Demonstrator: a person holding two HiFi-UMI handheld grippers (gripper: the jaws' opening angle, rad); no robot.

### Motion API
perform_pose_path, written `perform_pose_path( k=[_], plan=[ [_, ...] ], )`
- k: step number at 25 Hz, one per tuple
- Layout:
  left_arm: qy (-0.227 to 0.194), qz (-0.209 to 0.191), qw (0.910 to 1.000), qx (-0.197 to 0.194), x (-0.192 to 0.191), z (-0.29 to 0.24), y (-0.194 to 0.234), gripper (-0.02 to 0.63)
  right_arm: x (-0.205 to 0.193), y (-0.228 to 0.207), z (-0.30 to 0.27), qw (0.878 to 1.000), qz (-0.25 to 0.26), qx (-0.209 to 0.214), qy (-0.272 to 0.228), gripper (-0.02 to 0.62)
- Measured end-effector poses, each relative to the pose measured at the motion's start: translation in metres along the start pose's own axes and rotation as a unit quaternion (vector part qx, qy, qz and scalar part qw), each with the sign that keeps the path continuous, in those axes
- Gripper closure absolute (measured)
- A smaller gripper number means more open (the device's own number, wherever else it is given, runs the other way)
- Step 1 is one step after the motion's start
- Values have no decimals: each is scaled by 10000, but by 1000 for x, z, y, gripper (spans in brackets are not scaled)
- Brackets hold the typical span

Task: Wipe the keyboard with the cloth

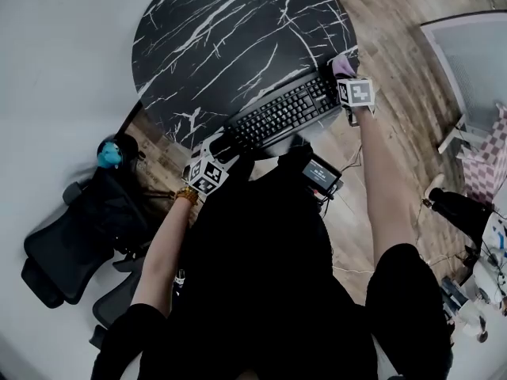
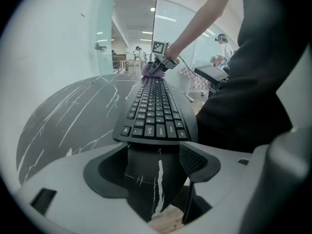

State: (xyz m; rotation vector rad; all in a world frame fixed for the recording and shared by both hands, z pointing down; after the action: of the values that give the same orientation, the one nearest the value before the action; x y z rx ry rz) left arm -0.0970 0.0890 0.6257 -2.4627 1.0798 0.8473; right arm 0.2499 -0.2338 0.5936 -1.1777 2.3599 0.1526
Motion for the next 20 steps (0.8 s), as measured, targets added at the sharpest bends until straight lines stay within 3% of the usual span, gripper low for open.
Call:
perform_pose_path(
  k=[2, 9, 20],
  plan=[
    [-41, -50, 9999, 88, 2, 0, 3, 287, -1, 3, -3, 10000, -54, -24, 2, 535],
    [-178, -192, 9996, -137, 2, -2, 8, 282, -1, 6, -8, 9986, -527, -73, -74, 535],
    [-214, -262, 9991, -243, -1, -3, 9, 282, -4, 20, -12, 9988, -427, -251, -26, 535]
  ],
)
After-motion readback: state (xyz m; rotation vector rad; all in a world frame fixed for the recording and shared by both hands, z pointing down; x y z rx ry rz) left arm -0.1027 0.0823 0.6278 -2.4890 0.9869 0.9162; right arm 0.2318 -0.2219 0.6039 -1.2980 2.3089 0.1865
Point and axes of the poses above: the fingertips, and each gripper's own axes: z backward along the fingers, y to its left, x out of its top, the point moved 9 cm from there along z, backward along the fingers, and after that the axes turned 8 degrees about x, right-handed, at the moved point
